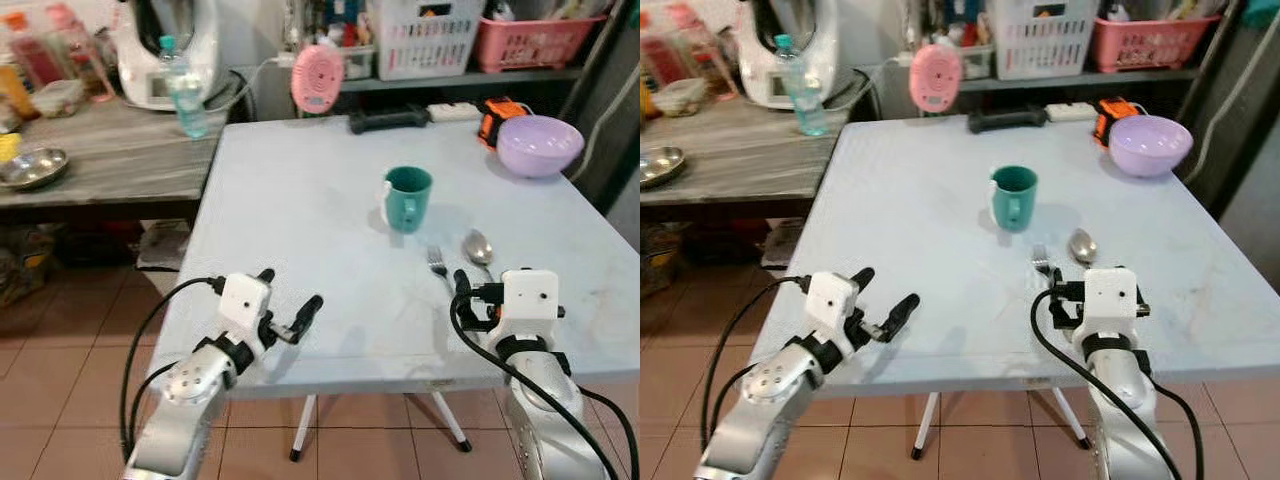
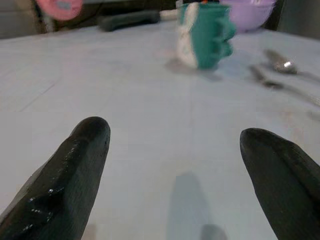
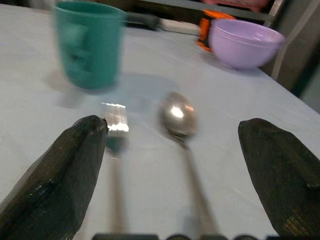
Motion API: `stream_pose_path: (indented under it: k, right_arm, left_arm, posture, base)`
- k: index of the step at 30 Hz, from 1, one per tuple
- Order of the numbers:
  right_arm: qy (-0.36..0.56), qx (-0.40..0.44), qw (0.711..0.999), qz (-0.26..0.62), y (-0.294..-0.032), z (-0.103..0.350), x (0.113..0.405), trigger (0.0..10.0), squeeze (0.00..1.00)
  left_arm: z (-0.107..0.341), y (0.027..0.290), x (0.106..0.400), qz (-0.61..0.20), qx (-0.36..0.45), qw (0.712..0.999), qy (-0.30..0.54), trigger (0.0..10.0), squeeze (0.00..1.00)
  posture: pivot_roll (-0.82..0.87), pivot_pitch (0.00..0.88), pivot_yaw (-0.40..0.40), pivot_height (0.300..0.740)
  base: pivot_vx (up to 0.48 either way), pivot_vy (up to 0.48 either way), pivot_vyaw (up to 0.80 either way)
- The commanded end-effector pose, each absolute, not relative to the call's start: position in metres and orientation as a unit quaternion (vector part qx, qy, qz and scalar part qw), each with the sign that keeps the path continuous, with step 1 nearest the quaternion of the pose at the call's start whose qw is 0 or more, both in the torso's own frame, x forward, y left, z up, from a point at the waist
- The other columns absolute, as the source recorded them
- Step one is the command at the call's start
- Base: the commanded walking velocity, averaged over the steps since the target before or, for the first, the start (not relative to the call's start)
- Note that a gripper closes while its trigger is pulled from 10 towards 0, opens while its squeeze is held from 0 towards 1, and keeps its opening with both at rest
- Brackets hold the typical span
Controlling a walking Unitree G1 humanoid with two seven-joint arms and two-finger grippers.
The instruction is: Setting the table
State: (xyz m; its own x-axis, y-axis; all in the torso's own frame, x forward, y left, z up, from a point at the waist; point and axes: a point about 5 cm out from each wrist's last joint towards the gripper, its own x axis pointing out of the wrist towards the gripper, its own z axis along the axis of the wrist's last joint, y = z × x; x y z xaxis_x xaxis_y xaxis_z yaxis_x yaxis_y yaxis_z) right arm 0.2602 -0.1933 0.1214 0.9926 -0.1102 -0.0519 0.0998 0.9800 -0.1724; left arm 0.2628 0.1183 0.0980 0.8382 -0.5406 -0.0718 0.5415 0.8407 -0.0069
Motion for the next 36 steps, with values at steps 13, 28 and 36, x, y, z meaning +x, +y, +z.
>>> stream_pose_path:
  k: [13,28,36]
  right_arm:
    - [0.066,-0.037,0.995,-0.070,-0.191,0.118,0.271,10.0,0.00]
    - [0.141,-0.010,0.986,-0.089,-0.207,0.102,0.288,10.0,0.00]
    - [0.154,0.008,0.986,-0.056,-0.201,0.093,0.291,10.0,0.00]
  left_arm:
    - [0.102,0.116,0.252,-0.398,0.014,0.915,0.067,10.0,0.00]
    - [0.105,0.116,0.251,-0.409,0.025,0.910,0.069,10.0,0.00]
    - [0.104,0.115,0.247,-0.413,0.024,0.908,0.072,10.0,0.00]
  posture:
    - [-0.08,0.037,0.044,0.740]
    - [-0.07,0.049,0.046,0.740]
    - [-0.06,0.049,0.045,0.740]
  base:
    - [0.000,0.000,0.00]
    - [0.000,0.000,0.00]
    - [0.000,0.000,0.00]
